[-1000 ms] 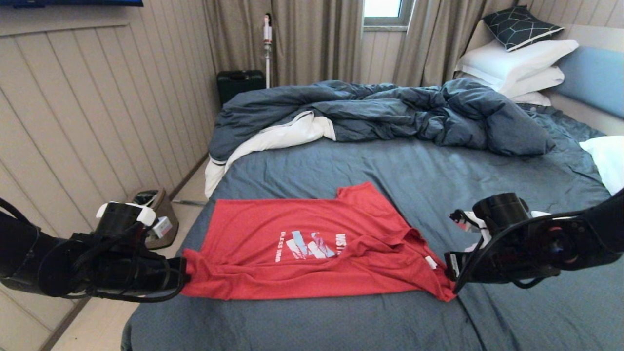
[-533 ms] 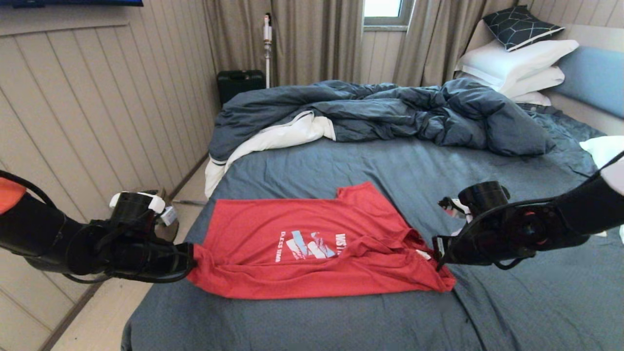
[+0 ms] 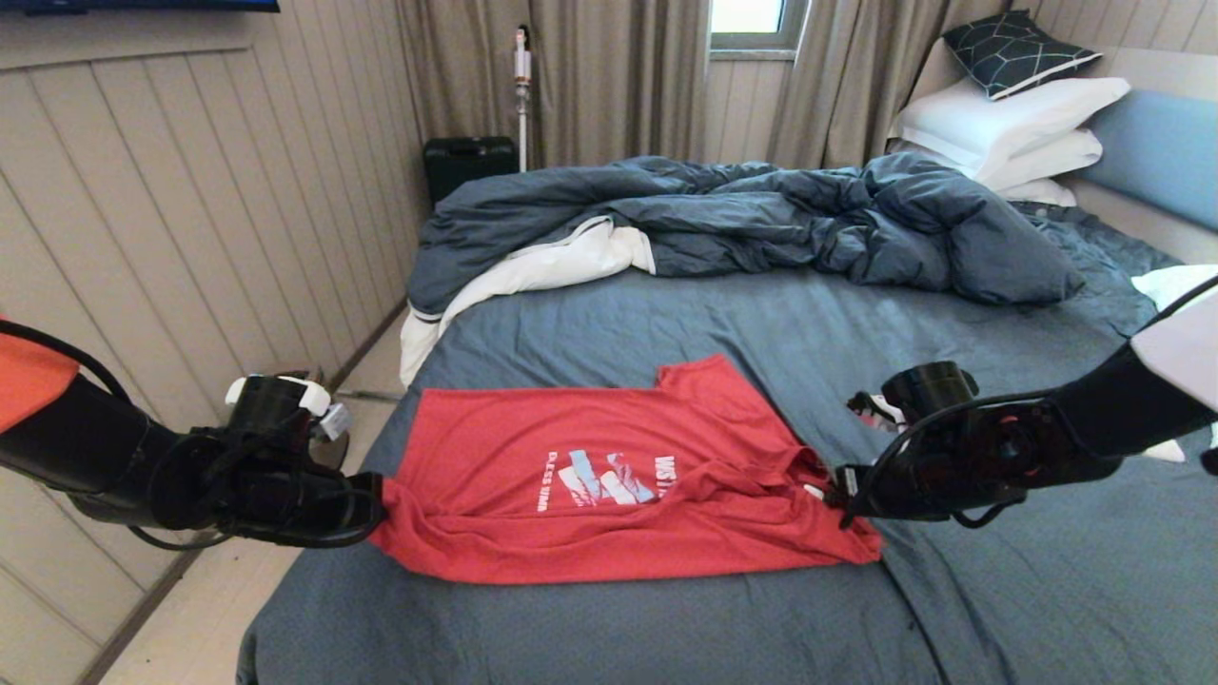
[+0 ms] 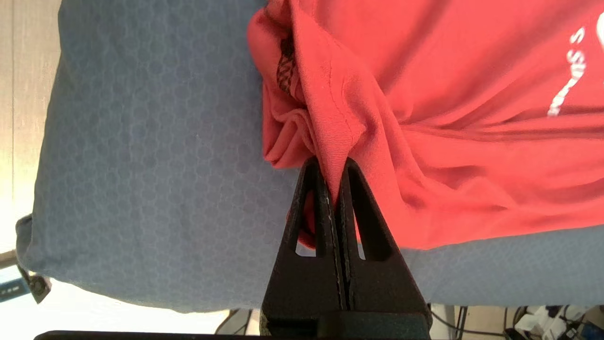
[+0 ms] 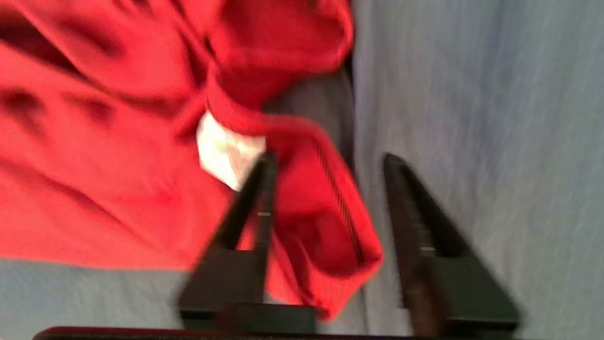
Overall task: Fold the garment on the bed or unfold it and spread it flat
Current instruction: Fold the red T-shirt
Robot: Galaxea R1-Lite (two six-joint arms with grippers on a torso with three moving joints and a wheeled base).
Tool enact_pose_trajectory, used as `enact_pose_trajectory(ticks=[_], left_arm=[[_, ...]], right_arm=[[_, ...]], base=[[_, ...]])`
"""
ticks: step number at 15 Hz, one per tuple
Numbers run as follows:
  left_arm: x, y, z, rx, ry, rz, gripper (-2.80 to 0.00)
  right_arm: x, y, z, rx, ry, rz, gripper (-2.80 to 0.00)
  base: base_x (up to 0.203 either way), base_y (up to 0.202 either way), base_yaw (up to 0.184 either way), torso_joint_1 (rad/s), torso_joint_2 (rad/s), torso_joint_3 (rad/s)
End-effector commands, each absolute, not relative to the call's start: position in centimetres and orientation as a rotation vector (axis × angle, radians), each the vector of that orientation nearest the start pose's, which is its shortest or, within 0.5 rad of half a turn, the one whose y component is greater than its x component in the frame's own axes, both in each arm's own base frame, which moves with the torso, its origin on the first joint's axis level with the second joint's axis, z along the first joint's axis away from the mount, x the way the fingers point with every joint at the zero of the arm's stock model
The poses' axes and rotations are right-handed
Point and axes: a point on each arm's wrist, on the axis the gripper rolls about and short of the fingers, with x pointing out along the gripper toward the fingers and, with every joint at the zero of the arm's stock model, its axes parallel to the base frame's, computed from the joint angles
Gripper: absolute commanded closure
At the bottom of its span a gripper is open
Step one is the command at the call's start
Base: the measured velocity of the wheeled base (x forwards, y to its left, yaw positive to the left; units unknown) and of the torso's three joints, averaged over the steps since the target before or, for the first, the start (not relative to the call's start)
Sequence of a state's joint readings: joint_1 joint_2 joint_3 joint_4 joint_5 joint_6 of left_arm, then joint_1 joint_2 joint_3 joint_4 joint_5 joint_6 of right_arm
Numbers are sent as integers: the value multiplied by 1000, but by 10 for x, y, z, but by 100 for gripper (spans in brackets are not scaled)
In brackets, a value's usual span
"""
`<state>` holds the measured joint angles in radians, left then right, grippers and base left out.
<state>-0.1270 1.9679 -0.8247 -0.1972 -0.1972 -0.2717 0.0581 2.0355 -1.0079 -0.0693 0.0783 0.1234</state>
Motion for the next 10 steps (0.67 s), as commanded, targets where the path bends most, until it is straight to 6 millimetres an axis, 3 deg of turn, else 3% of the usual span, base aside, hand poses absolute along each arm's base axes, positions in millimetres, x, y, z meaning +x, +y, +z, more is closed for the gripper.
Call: enact_pose_trajectory(ticks=[1, 10], left_arm=[[312, -44, 68, -284, 982, -168, 0], [308, -44, 74, -294, 971, -168, 0]], right_arm=[[339, 21, 74, 127, 978, 67, -280], [325, 12, 95, 176, 895, 110, -280]], base=[[0, 0, 0, 0, 0, 0], [0, 0, 0, 0, 0, 0]])
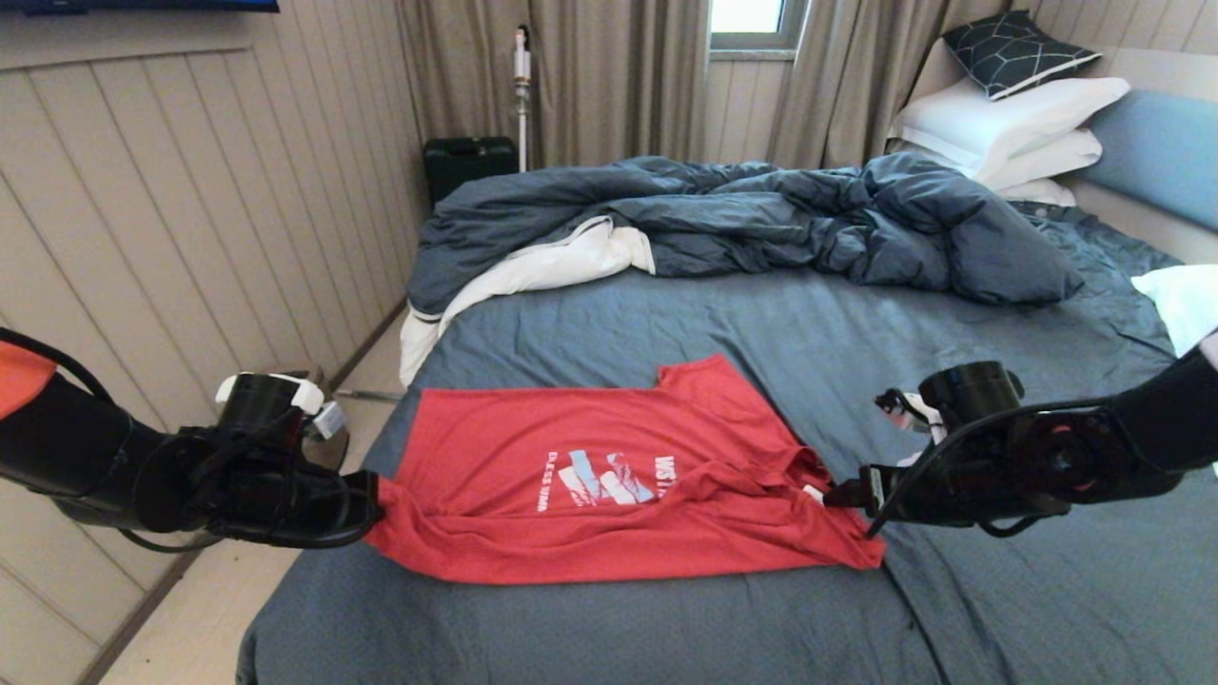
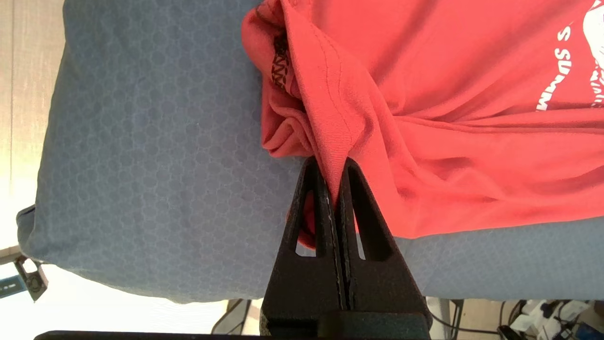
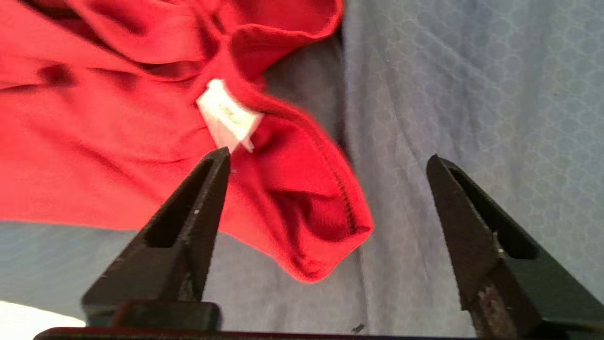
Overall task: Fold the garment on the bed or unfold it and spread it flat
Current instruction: Fold the red T-shirt
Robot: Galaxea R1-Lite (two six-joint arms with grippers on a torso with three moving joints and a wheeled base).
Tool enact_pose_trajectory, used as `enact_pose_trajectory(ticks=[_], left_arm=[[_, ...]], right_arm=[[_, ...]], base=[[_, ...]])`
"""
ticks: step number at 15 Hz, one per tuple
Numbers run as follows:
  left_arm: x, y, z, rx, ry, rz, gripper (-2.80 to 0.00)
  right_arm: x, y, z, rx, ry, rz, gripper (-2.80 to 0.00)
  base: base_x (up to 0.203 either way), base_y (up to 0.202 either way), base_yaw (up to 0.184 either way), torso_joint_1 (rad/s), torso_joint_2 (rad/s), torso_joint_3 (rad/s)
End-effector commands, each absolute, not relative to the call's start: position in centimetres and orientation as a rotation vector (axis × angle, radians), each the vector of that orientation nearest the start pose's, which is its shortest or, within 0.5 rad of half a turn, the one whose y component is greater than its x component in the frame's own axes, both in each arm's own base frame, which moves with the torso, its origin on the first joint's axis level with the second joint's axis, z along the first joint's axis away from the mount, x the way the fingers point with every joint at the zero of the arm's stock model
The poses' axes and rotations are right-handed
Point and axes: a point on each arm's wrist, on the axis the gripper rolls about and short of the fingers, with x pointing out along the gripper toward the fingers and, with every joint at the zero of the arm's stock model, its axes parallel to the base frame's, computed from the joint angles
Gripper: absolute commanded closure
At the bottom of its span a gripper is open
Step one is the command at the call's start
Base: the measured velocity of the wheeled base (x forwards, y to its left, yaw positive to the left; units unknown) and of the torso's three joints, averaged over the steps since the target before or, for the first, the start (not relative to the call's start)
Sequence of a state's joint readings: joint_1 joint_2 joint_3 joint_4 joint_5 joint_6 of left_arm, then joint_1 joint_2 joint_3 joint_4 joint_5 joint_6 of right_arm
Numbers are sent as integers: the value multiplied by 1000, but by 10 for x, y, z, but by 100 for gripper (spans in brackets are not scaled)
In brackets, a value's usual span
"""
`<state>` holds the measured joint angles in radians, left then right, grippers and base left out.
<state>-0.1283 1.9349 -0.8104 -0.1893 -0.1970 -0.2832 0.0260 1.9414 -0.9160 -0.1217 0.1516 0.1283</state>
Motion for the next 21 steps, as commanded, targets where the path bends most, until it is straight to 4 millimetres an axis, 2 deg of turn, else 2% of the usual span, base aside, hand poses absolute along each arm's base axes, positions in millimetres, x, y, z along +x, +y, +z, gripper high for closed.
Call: enact_pose_trajectory(ticks=[1, 5, 11, 18, 19, 21], left_arm=[[306, -44, 75, -295, 970, -167, 0], [301, -44, 77, -294, 969, -168, 0], [303, -43, 73, -297, 977, -166, 0], [305, -44, 68, -299, 992, -163, 0], [305, -44, 68, -307, 992, -159, 0], [305, -44, 67, -310, 998, -155, 0]], right_arm=[[324, 13, 98, 178, 887, 119, -280], [325, 24, 94, 160, 898, 153, -280], [343, 31, 70, 144, 952, 168, -280], [347, 45, 67, 130, 957, 201, -280], [347, 45, 66, 129, 960, 200, 0], [347, 45, 65, 131, 964, 199, 0]], base=[[0, 0, 0, 0, 0, 0], [0, 0, 0, 0, 0, 0], [0, 0, 0, 0, 0, 0], [0, 0, 0, 0, 0, 0], [0, 0, 0, 0, 0, 0], [0, 0, 0, 0, 0, 0]])
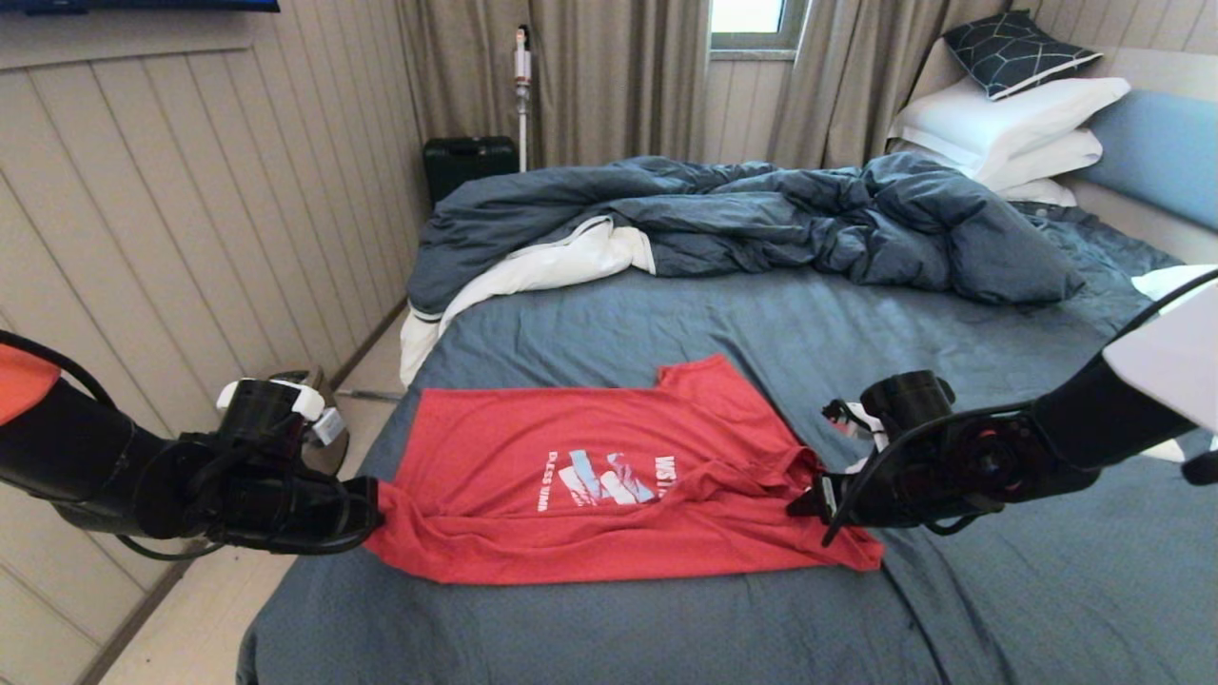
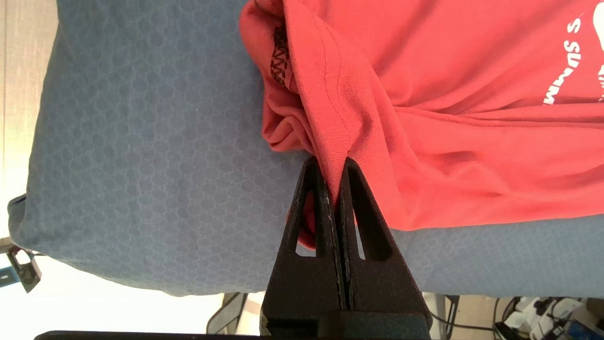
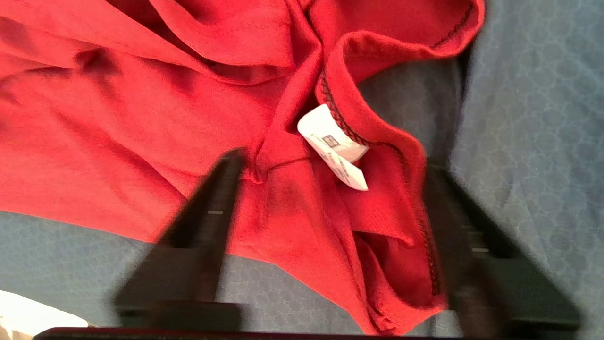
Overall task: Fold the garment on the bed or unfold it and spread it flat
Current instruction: Fold the red T-shirt
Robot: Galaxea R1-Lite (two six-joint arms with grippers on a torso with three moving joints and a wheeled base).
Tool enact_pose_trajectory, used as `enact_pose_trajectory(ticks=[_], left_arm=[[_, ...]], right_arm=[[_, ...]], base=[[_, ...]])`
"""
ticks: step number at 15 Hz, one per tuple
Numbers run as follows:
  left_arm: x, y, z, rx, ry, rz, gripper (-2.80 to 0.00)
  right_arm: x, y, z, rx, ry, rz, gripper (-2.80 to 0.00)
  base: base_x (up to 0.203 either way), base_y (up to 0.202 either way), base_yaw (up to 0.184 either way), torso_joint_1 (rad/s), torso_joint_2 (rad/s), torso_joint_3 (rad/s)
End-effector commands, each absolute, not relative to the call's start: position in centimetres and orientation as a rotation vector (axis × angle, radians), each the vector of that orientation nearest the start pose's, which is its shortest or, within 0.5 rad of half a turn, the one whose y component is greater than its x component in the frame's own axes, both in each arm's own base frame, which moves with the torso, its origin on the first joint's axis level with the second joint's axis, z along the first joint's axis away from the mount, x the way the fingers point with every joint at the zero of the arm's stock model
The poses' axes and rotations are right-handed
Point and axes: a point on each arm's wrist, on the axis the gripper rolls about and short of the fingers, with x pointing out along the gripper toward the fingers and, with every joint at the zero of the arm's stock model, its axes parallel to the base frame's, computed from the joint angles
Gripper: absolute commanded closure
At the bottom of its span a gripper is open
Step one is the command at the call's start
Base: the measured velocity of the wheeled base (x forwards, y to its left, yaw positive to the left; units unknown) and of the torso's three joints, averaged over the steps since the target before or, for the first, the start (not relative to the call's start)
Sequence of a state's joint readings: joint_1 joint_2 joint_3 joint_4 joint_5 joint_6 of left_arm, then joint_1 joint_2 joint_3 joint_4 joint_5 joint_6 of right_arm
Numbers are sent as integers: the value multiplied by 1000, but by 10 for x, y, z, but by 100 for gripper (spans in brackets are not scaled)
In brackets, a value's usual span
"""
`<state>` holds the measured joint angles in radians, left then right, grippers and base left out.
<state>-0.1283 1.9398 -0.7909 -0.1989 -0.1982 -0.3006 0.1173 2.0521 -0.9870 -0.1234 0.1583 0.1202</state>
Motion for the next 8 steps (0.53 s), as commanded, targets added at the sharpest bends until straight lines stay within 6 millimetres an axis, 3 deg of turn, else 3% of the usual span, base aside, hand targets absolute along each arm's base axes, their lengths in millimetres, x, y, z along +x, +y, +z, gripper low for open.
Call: enact_pose_trajectory(ticks=[1, 8], left_arm=[[304, -44, 65, -312, 1005, -155, 0], [302, -43, 63, -332, 1002, -145, 0]], right_arm=[[347, 45, 65, 131, 966, 199, 0], [337, 43, 61, 131, 993, 196, 0]], base=[[0, 0, 0, 0, 0, 0], [0, 0, 0, 0, 0, 0]])
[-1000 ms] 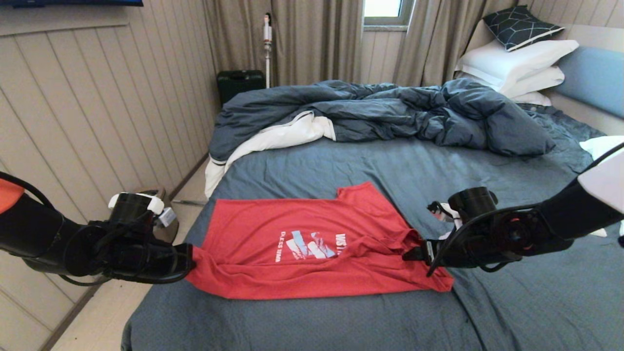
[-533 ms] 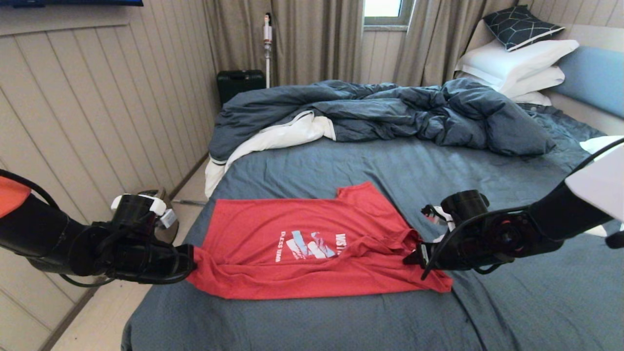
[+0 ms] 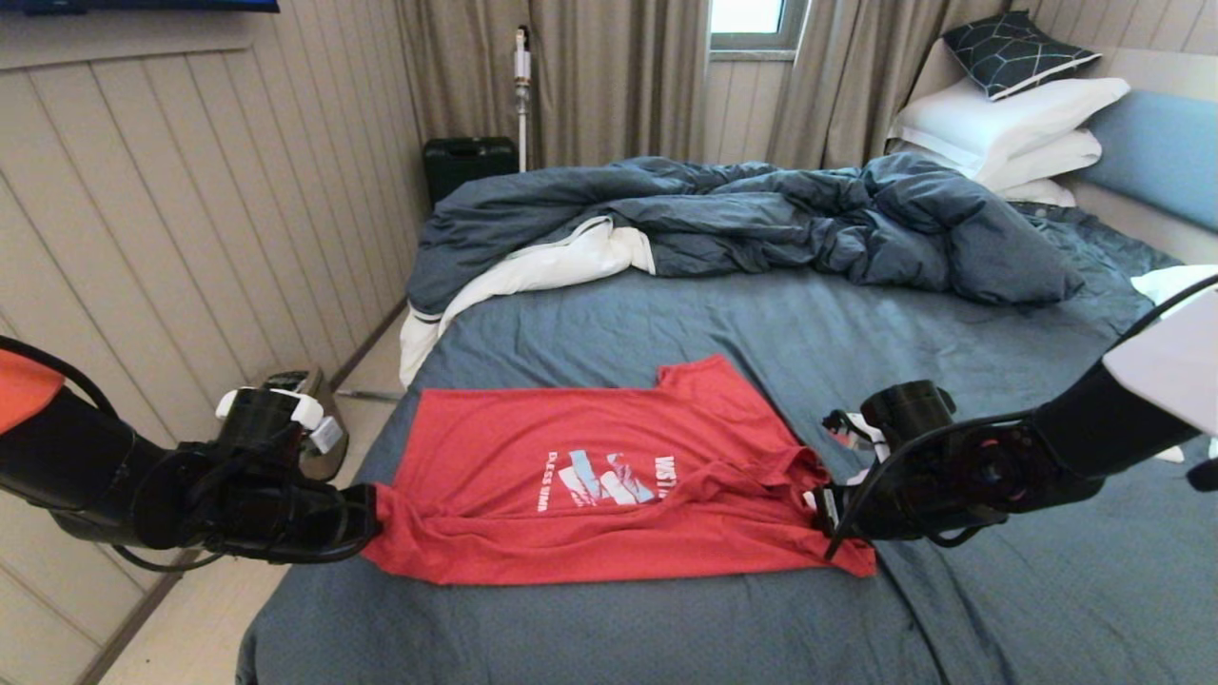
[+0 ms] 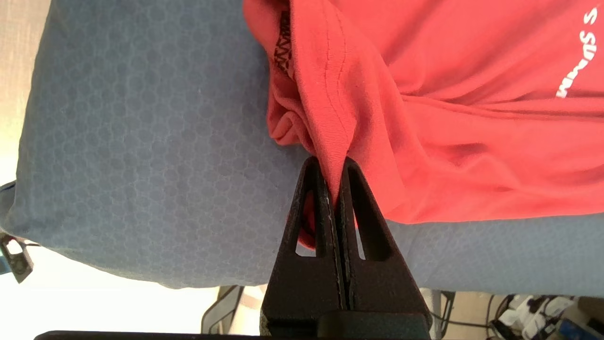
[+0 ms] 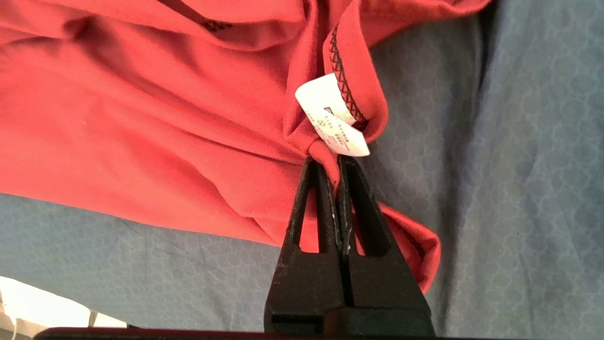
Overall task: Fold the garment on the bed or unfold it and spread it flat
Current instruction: Fold the red T-shirt
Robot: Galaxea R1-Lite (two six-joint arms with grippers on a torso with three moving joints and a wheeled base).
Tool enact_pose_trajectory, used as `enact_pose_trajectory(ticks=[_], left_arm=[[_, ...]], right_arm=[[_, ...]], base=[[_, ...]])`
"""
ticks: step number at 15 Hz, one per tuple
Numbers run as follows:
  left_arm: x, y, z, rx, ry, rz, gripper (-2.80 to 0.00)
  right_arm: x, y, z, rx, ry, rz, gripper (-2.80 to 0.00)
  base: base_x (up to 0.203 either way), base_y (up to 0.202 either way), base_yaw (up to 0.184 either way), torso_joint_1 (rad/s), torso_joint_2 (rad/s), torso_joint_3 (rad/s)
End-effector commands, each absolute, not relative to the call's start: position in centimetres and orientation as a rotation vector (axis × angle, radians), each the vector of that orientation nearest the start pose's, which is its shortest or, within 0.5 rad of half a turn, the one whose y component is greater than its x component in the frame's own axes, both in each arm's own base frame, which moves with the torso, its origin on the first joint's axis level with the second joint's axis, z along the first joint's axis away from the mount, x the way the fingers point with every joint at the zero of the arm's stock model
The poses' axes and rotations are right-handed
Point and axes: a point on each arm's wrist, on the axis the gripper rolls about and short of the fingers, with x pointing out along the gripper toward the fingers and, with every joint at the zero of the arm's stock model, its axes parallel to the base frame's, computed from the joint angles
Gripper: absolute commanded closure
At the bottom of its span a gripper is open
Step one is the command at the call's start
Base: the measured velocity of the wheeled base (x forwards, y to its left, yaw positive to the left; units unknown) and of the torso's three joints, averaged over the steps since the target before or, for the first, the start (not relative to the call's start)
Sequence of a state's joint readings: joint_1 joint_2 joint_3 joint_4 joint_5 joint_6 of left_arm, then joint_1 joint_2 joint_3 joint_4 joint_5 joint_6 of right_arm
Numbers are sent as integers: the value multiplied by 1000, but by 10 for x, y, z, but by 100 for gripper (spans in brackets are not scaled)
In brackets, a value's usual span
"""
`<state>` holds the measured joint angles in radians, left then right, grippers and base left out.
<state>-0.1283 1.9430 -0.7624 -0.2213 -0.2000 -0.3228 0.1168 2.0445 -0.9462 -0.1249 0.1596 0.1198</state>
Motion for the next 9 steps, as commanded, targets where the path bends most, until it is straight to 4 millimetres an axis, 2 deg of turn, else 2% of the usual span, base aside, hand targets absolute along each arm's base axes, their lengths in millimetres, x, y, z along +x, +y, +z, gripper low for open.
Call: enact_pose_trajectory(ticks=[1, 4, 9], left_arm=[[303, -43, 63, -334, 993, -145, 0], [306, -44, 62, -337, 973, -152, 0], [308, -38, 58, -341, 960, -126, 0]], right_arm=[[338, 43, 60, 131, 996, 194, 0], [332, 41, 64, 131, 992, 188, 0], [328, 37, 60, 136, 1009, 173, 0]], base=[[0, 0, 0, 0, 0, 0], [0, 0, 0, 0, 0, 0], [0, 0, 0, 0, 0, 0]])
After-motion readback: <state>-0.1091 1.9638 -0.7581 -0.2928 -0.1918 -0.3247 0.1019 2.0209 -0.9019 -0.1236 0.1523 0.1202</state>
